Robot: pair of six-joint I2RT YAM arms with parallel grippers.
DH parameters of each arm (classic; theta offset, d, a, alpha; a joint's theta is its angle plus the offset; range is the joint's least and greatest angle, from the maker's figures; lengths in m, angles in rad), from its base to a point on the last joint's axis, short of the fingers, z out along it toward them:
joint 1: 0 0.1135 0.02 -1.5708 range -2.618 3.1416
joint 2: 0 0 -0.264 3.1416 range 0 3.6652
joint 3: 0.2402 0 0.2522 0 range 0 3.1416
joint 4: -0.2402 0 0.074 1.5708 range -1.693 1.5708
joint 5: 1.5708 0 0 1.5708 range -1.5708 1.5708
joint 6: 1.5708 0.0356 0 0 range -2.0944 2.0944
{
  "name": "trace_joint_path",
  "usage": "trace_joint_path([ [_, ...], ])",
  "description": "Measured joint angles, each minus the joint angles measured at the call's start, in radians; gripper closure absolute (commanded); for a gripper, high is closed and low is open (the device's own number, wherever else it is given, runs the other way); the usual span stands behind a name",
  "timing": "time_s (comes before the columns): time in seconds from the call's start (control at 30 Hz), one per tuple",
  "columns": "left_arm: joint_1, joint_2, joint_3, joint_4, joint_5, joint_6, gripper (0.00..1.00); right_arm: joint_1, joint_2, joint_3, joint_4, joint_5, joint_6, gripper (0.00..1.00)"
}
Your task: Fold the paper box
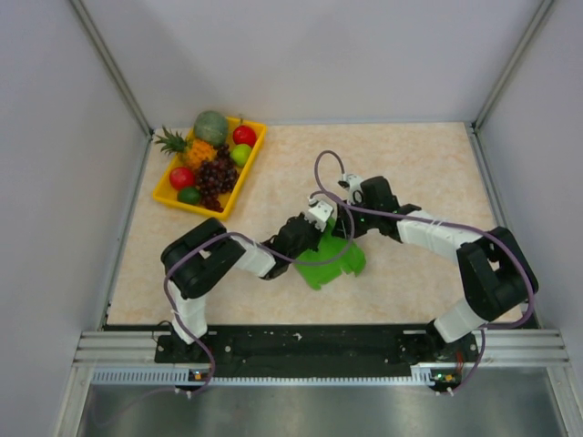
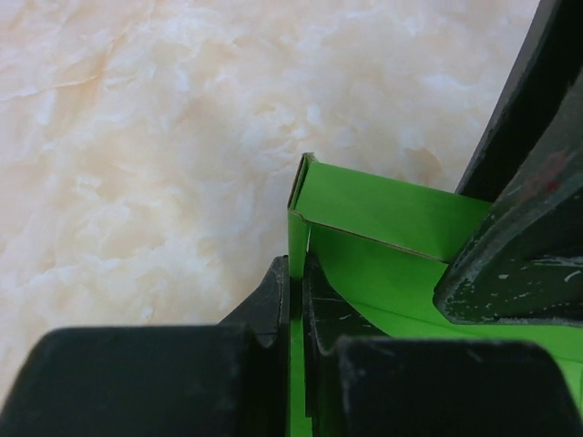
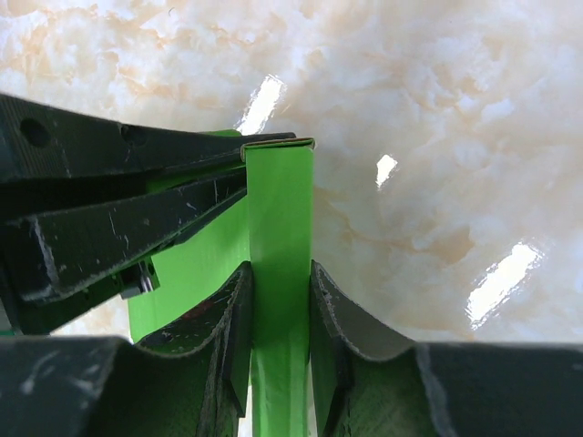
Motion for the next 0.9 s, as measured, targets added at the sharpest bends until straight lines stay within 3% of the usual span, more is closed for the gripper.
trace_joint_path([
  [0.27, -0.069, 0.024, 0.003, 0.028, -0.236, -0.012, 1.0, 0.019, 0.003, 0.0, 0.014, 0.024, 0.001, 0.89],
  [0.5, -0.065, 0.027, -0.06, 0.139, -0.231, -0.019, 0.99, 0.095, 0.004, 0.025, -0.012, 0.145, -0.004, 0.9],
  [0.7, -0.031, 0.028, -0.139, 0.269, -0.148, -0.017, 0.75, 0.144, 0.004, 0.04, -0.037, 0.199, -0.007, 0.9],
  [0.9, 0.008, 0.016, -0.182, 0.291, -0.072, -0.042, 0.62, 0.161, 0.013, 0.066, -0.078, 0.202, -0.008, 0.89],
])
